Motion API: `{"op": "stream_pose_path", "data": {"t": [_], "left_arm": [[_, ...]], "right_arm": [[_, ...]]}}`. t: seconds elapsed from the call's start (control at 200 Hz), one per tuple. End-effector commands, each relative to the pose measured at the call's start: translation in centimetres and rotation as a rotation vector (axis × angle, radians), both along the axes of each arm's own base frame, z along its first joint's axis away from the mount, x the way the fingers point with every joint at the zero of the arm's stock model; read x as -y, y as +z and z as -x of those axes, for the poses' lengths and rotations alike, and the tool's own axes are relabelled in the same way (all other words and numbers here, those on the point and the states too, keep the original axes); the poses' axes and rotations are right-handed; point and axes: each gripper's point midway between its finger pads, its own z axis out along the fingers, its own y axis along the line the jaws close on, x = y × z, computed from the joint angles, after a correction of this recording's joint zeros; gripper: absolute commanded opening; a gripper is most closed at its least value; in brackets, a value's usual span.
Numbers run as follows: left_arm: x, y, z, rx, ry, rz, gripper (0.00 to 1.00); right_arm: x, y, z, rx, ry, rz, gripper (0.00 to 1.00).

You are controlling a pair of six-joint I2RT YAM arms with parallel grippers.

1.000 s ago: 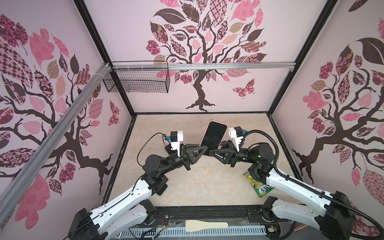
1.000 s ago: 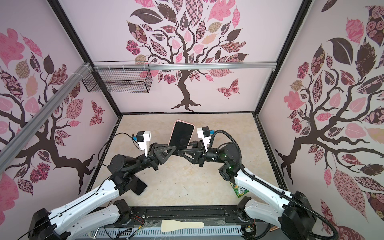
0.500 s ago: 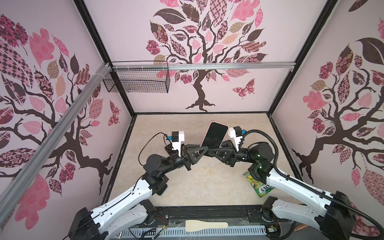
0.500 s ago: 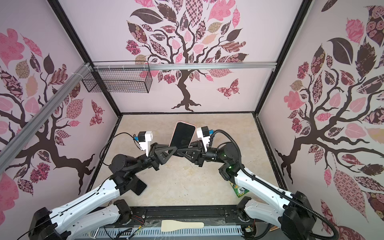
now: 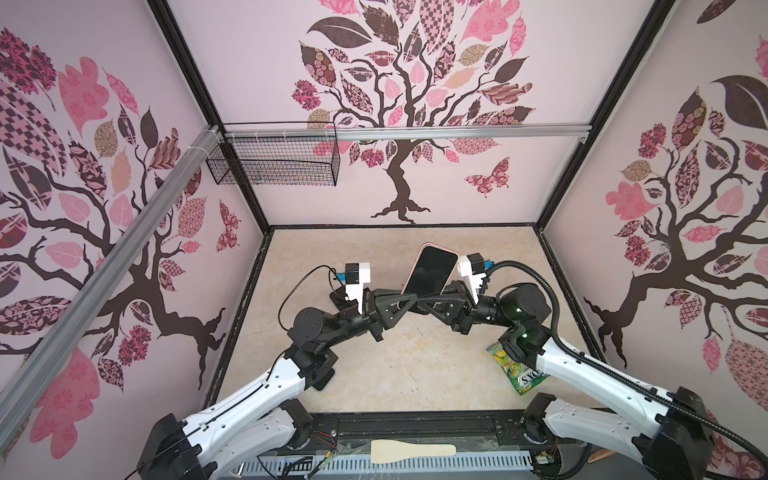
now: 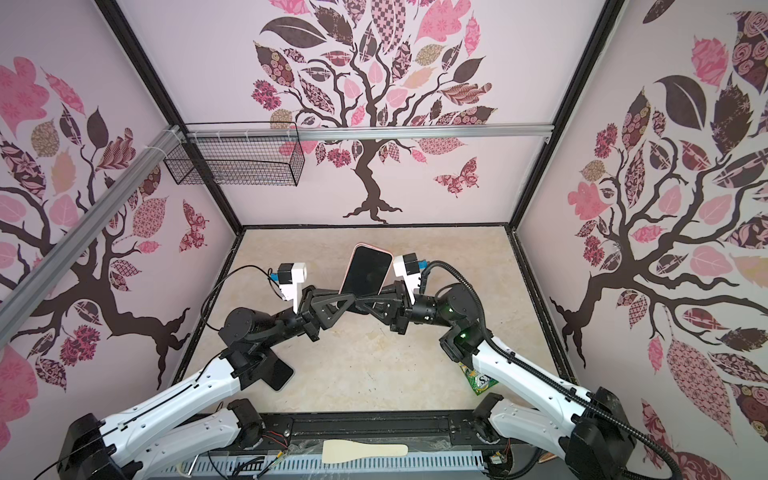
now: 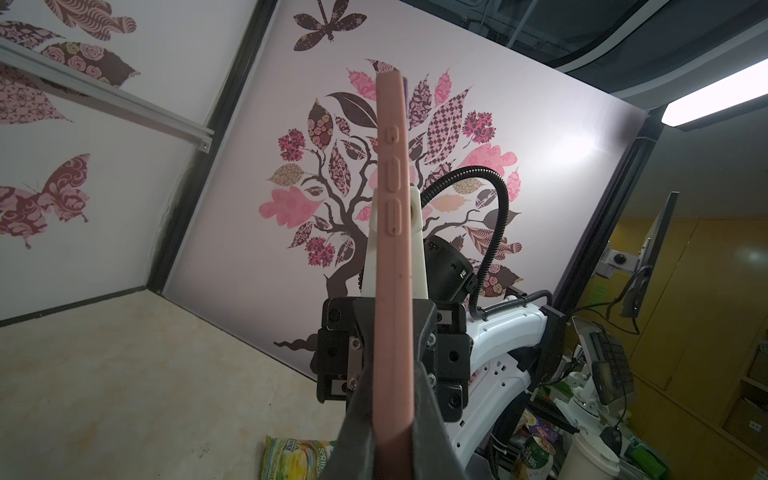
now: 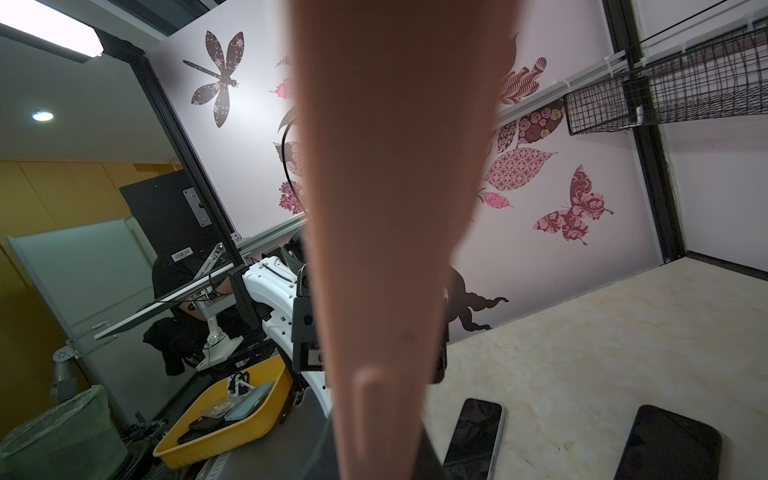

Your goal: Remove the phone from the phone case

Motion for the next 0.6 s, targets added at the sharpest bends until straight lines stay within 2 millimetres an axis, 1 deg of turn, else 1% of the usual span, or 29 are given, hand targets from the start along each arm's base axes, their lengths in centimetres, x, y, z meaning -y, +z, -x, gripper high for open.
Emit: {"op": "stream_pose_path", "data": {"t": [0.0,0.13,0.17,0.215,0.28,0.295,0.305,0.35,0.43,0.47,0.49,0.515,0.595], "left_arm": [[-0.5,2.9,0.9,0.069,-0.006,0.039,0.0],[-0.6,2.8,1.2,0.088,0.001,0.01,0.0],[-0.6,2.8,1.2,0.104,0.016,-0.014,0.16],[-0.7,2.6,1.0,0.115,0.043,-0.053,0.3],[-0.9,2.4,0.6,0.132,0.096,-0.115,0.44],[-1.0,2.3,0.5,0.136,0.108,-0.133,0.49],[-1.0,2.3,0.5,0.142,0.117,-0.142,0.5],[-1.3,2.1,0.4,0.177,0.151,-0.188,0.53],[-1.8,2.3,0.4,0.263,0.204,-0.252,0.54],[-2.0,2.4,0.4,0.31,0.229,-0.282,0.55],[-2.0,2.0,0.3,0.316,0.235,-0.315,0.55],[-2.0,2.0,0.3,0.346,0.241,-0.338,0.55],[-2.1,2.5,0.4,0.434,0.265,-0.377,0.55]], "right_arm": [[0.5,2.6,1.0,0.102,-0.008,-0.026,0.0],[0.8,2.6,1.2,0.124,-0.027,-0.007,0.0],[0.8,2.6,1.2,0.136,-0.038,0.006,0.0],[1.0,2.5,1.0,0.151,-0.064,0.029,0.0],[1.3,2.2,0.6,0.17,-0.118,0.06,0.0],[1.4,2.1,0.5,0.176,-0.131,0.067,0.0],[1.5,2.0,0.4,0.18,-0.14,0.072,0.0],[1.9,2.0,0.2,0.202,-0.184,0.086,0.0],[2.5,1.6,-0.2,0.235,-0.243,0.121,0.0],[2.6,1.4,-0.4,0.25,-0.261,0.146,0.0],[2.6,1.2,-0.4,0.261,-0.264,0.161,0.0],[2.6,1.1,-0.5,0.274,-0.271,0.179,0.0],[2.8,0.7,-1.0,0.303,-0.304,0.236,0.0]]}}
